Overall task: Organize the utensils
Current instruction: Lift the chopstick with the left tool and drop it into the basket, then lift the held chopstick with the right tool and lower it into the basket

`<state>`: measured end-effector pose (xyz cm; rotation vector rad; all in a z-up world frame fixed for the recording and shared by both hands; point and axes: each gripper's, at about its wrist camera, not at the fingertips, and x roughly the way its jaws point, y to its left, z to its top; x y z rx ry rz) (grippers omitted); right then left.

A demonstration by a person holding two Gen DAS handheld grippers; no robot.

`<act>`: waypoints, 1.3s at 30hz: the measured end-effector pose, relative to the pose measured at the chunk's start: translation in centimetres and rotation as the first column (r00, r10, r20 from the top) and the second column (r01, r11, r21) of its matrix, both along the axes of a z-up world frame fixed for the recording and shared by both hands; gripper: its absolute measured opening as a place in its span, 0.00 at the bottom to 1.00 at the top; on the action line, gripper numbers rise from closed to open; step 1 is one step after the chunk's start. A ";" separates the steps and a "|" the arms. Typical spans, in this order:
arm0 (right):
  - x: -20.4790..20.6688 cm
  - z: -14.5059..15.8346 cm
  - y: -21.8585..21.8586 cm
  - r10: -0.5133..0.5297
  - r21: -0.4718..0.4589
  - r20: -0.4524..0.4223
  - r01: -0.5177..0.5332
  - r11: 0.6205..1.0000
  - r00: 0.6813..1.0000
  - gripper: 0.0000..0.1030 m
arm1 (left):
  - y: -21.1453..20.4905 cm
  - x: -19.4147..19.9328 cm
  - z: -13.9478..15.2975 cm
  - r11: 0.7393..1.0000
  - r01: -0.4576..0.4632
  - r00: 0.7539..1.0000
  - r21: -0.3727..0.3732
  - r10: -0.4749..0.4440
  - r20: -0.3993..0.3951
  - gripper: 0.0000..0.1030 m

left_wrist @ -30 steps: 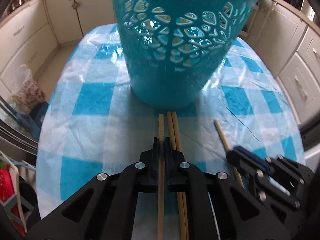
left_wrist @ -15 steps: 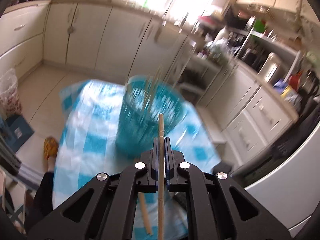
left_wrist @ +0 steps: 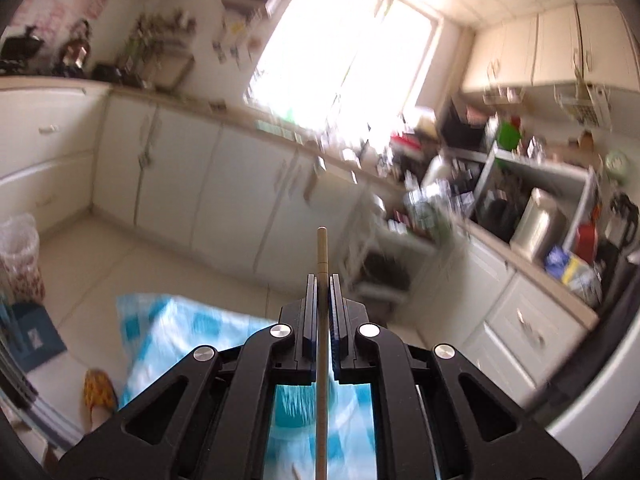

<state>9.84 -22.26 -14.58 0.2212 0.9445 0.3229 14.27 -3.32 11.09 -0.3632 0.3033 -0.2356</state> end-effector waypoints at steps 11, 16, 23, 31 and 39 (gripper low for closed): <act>0.5 0.0 -0.2 0.004 0.018 -0.018 -0.003 1.000 1.000 0.06 | -1.5 7.4 -3.0 0.970 -0.240 0.968 0.041 0.236 0.083 0.05; 0.7 0.0 0.0 0.005 0.019 -0.019 -0.005 1.000 1.000 0.06 | -2.5 9.0 -6.5 0.970 -0.219 0.976 0.102 0.220 0.003 0.05; 0.8 0.0 0.2 0.007 0.012 -0.015 -0.007 1.000 1.000 0.06 | -2.9 9.4 -10.1 0.967 -0.152 0.975 0.204 0.180 -0.130 0.05; 0.6 0.1 0.5 0.010 -0.012 -0.002 -0.010 1.000 1.000 0.06 | -3.4 7.7 -11.0 0.946 -0.112 0.957 0.304 0.185 -0.225 0.13; 0.0 0.3 0.8 0.022 -0.030 0.008 -0.021 0.999 1.000 0.15 | -3.2 3.3 -9.8 0.924 -0.100 0.956 0.368 0.192 -0.221 0.29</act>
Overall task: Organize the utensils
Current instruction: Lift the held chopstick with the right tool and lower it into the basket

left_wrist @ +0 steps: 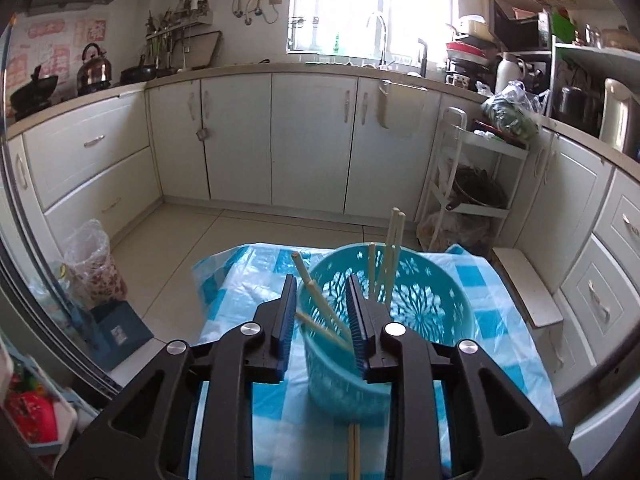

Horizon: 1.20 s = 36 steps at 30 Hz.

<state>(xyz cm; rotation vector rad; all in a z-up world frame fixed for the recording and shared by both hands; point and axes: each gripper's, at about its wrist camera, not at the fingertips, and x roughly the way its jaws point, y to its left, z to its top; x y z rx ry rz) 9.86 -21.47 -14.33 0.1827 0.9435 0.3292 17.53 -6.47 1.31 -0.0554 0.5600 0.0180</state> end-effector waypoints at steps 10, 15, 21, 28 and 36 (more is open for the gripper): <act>-0.8 0.3 1.3 0.020 -0.146 0.047 -0.013 0.989 0.999 0.17 | 1.4 -5.7 0.7 1.000 0.013 1.000 0.005 -0.013 -0.002 0.42; -1.4 0.2 3.0 0.083 -0.267 0.083 -0.058 0.962 0.993 0.06 | 2.9 -7.9 -0.3 1.000 0.001 0.999 -0.018 -0.002 -0.036 0.46; -1.9 1.9 0.3 0.040 -0.080 0.074 -0.034 0.996 0.996 0.06 | 5.7 -10.4 -2.5 0.997 -0.031 0.995 -0.064 0.024 -0.098 0.47; -2.5 9.1 -2.5 -0.034 0.171 0.198 0.000 0.985 0.980 0.06 | 8.4 -12.1 -4.4 0.991 -0.055 0.989 -0.124 0.037 -0.143 0.47; 3.5 21.1 1.1 -0.110 0.256 0.487 -0.021 0.966 0.866 0.06 | 7.5 -13.6 -5.7 0.984 -0.036 0.986 -0.172 0.007 -0.168 0.49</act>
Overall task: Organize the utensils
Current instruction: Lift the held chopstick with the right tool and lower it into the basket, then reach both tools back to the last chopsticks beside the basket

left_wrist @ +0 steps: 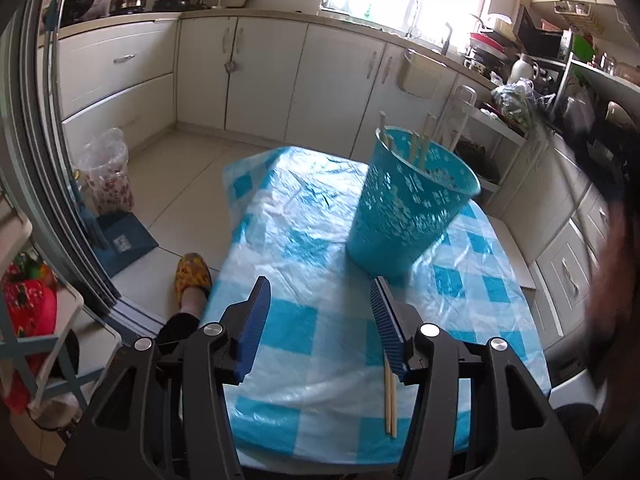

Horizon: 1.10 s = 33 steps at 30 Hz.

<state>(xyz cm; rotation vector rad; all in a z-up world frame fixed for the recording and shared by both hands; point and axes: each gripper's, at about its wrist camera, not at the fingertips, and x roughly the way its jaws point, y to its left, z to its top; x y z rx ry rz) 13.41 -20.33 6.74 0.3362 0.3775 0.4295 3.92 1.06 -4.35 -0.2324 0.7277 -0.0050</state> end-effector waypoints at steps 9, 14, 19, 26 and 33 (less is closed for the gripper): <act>8.9 -0.4 4.1 -0.147 -0.110 0.054 0.153 0.982 0.988 0.06 | -0.7 -0.9 -2.6 1.000 0.023 0.998 -0.015 -0.024 -0.054 0.50; 9.9 -3.3 4.6 -0.155 -0.179 -0.025 0.148 0.973 0.988 0.06 | -0.5 -0.7 -3.6 0.999 0.034 0.997 -0.039 -0.037 -0.074 0.50; 8.9 -4.8 4.8 -0.128 -0.234 -0.076 0.107 0.966 0.989 0.06 | -0.6 -0.8 -3.8 0.998 0.041 0.996 -0.055 -0.045 -0.079 0.50; 5.2 -5.2 3.4 -0.100 -0.235 -0.098 0.075 0.969 0.990 0.16 | -0.7 -1.4 -3.5 0.998 0.038 0.996 -0.056 -0.043 -0.083 0.50; -2.8 -5.8 1.0 -0.070 -0.231 -0.108 0.043 0.972 0.992 0.21 | -1.0 -2.5 -3.6 0.997 0.048 0.995 -0.056 -0.053 -0.089 0.54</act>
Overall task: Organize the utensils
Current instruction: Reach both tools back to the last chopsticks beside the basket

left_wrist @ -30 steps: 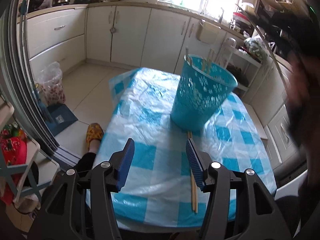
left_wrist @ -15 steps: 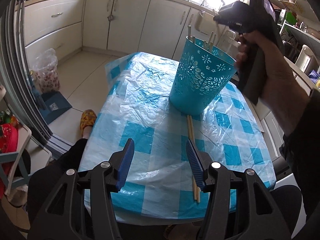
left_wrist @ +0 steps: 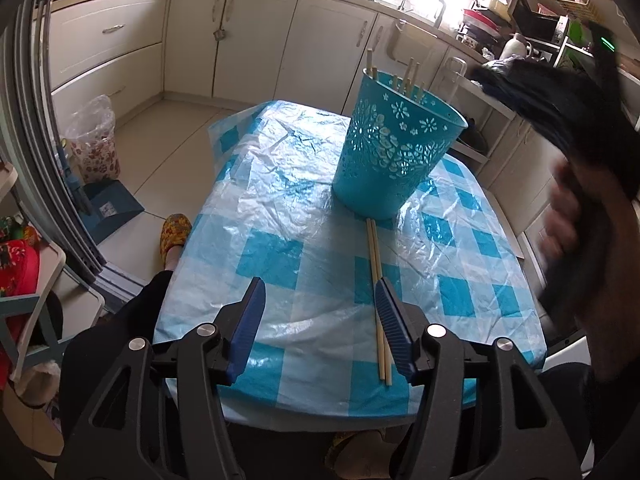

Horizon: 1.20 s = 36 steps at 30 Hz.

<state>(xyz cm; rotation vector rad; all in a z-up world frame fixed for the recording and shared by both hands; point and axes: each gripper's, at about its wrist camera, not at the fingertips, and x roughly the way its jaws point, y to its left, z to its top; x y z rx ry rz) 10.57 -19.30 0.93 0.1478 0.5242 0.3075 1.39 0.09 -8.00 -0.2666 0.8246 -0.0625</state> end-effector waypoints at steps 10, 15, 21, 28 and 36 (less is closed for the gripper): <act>-5.6 -12.2 2.5 0.066 -0.046 -0.341 -0.087 0.995 0.938 0.21 | 1.1 -1.7 -2.2 1.000 -0.014 0.997 0.012 0.014 -0.069 0.54; -4.1 -13.8 3.9 0.045 -0.056 -0.363 -0.070 0.996 0.931 0.21 | 1.3 -2.0 -2.2 1.000 -0.019 0.997 0.013 0.019 -0.070 0.54; -0.6 -15.4 5.3 -0.012 -0.103 -0.385 -0.031 0.994 0.923 0.19 | 1.5 -1.9 -2.5 1.000 -0.018 0.997 0.006 0.019 -0.076 0.54; 0.3 -15.5 5.6 -0.022 -0.170 -0.366 -0.043 0.984 0.931 0.16 | 2.1 -1.4 -3.2 1.000 -0.029 0.995 -0.008 0.028 -0.097 0.54; -1.4 -15.3 3.1 0.040 -0.224 -0.374 -0.132 0.966 0.927 0.07 | -0.2 2.6 -3.6 1.000 0.029 0.995 0.008 -0.029 -0.096 0.54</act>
